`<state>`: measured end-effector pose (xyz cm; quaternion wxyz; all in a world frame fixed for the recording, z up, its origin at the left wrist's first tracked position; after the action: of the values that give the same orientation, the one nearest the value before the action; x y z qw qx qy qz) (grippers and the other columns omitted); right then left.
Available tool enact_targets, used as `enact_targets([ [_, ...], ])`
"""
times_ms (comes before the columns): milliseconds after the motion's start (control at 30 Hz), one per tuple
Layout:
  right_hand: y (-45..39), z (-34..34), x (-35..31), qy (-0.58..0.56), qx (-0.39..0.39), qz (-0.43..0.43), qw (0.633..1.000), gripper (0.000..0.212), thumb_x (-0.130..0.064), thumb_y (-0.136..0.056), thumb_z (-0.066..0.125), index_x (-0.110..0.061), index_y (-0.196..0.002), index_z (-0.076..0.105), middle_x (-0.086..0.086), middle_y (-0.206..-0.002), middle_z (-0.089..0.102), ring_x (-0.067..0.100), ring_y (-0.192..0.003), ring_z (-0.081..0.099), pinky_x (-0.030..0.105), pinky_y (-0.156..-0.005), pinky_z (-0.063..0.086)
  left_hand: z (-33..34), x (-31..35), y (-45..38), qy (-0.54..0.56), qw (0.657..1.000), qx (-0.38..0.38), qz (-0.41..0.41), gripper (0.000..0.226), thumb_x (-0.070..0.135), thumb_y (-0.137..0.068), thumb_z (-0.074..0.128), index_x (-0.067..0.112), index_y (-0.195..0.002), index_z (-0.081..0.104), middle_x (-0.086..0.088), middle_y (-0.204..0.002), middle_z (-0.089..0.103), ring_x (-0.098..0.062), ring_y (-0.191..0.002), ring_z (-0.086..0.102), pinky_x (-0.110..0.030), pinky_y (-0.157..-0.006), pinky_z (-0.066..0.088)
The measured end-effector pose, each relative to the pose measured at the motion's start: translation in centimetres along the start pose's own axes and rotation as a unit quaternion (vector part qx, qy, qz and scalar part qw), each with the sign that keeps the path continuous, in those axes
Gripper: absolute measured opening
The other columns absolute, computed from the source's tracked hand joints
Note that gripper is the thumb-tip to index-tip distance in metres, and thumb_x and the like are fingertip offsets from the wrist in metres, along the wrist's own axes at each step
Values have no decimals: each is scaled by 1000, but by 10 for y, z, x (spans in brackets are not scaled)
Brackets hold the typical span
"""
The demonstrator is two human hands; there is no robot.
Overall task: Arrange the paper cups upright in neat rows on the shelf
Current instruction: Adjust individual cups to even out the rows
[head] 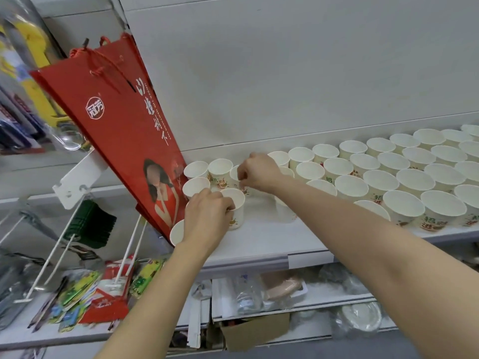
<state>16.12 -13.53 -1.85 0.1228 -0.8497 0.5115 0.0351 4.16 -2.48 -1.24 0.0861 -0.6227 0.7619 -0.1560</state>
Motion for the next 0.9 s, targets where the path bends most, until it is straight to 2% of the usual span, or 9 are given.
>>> enact_targets([
  [100, -1, 0, 8, 16, 4, 14, 1000, 7, -21, -72, 68, -24, -77, 71, 1, -77, 69, 23, -87, 55, 34, -76, 44, 7, -4, 1, 21, 1000, 0, 5, 8, 22, -81, 68, 25, -84, 76, 4, -78, 66, -23, -82, 52, -32, -66, 37],
  [267, -7, -13, 28, 43, 27, 26, 998, 12, -17, -76, 66, -23, -83, 73, 0, -85, 70, 23, -94, 53, 30, -79, 30, 12, 0, -5, 48, 999, 2, 25, 7, 22, -81, 69, 25, -83, 75, 5, -78, 66, -23, -81, 53, -33, -68, 42],
  [433, -9, -6, 33, 55, 25, 28, 998, 23, -8, -80, 59, -21, -92, 73, 4, -95, 70, 26, -98, 54, 32, -81, 33, 18, 8, -11, 76, 996, -9, 50, 9, 23, -83, 70, 24, -89, 76, 3, -86, 69, -25, -90, 56, -34, -73, 41],
  [533, -3, -13, 33, 23, 55, 28, 998, 26, -7, -81, 61, -19, -101, 71, 1, -103, 69, 23, -101, 55, 31, -83, 36, 21, 10, -15, 115, 991, -31, 65, 21, 22, -82, 73, 23, -104, 74, 4, -102, 69, -23, -101, 56, -33, -78, 40],
  [633, 15, -28, 29, -71, 93, 23, 993, 19, -10, -81, 64, -19, -94, 73, -3, -93, 70, 18, -92, 55, 30, -75, 41, 18, 2, -18, 133, 989, -17, 66, 25, 21, -80, 77, 22, -105, 73, 5, -104, 68, -21, -100, 58, -31, -80, 41],
  [667, 24, -32, 26, -117, 90, 14, 989, 16, -11, -80, 67, -21, -91, 75, -6, -88, 69, 15, -88, 55, 29, -73, 43, 17, -1, -20, 131, 989, -11, 61, 22, 21, -80, 76, 23, -102, 74, 6, -102, 68, -21, -99, 58, -31, -79, 40],
  [733, 44, -35, 14, -177, 47, -17, 983, 15, -13, -77, 72, -23, -87, 76, -14, -82, 66, 5, -79, 54, 20, -69, 42, 16, -4, -26, 121, 991, -14, 52, 14, 24, -84, 72, 25, -97, 75, 7, -97, 68, -19, -98, 57, -29, -75, 37],
  [800, 62, -29, 1, -165, -14, -38, 985, 17, -17, -74, 77, -25, -89, 75, -16, -84, 62, 2, -78, 52, 14, -68, 39, 18, -1, -33, 118, 992, -27, 47, 11, 28, -87, 69, 28, -96, 75, 8, -93, 67, -17, -98, 56, -28, -72, 35],
  [900, 72, -22, -3, -95, -12, -47, 994, 17, -24, -73, 78, -27, -89, 74, -11, -88, 62, 8, -85, 50, 23, -70, 37, 20, 7, -42, 145, 988, -40, 41, 10, 27, -87, 69, 29, -95, 75, 8, -92, 66, -14, -97, 57, -30, -70, 40],
])
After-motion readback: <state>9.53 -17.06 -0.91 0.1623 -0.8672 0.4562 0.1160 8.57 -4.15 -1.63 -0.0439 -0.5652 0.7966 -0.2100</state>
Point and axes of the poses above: each hand's wrist, its own y-axis away from the middle knuckle, its own z-axis out of the palm, x = y × z, the point moved 7 cm from there along -y, towards the middle knuckle
